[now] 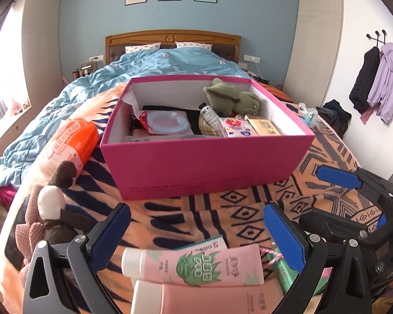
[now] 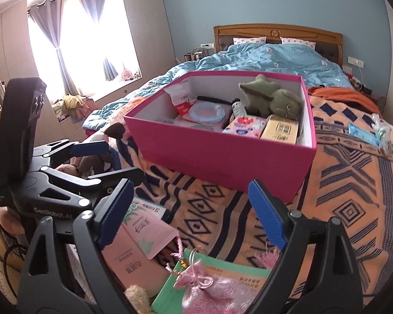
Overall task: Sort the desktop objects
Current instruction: 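Withdraw both tools up and away from the pink box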
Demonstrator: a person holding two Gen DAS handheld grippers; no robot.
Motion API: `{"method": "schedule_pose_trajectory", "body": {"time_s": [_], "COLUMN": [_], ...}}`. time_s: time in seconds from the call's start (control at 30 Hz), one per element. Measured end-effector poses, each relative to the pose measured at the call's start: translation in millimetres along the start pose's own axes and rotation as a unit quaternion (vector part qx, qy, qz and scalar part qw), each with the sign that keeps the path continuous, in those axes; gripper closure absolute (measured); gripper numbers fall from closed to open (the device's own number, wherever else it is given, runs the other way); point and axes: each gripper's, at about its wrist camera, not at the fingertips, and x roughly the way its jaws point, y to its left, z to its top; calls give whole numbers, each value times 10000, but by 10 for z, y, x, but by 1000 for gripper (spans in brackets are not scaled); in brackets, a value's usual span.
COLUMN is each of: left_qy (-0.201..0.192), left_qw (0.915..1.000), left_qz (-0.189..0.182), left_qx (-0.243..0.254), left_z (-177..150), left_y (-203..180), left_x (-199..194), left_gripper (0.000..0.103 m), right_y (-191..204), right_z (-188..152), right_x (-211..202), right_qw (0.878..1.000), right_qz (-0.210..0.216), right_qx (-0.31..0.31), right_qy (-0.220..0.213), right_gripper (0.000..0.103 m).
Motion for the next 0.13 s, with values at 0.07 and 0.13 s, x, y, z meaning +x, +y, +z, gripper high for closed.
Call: {"method": "schedule_pose_trajectory", "body": {"time_s": [0.07,0.13], "left_qy": [-30,-40], "left_qw": [10000,9999], "left_qz": [73,95], "left_qx": [18,-8], "left_z": [-30,-54], "left_y": [-22,-31], "left_x": [-19,-30], "left_gripper": [0,0], "right_y": [2,0], "right_z": [-32,-57], "right_x": [0,0], "right_qw": [10000,10000], "right_qz": [-5,2], "right_qx": [24,59], "right_qy": [11,11], "right_gripper": [13,13]}}
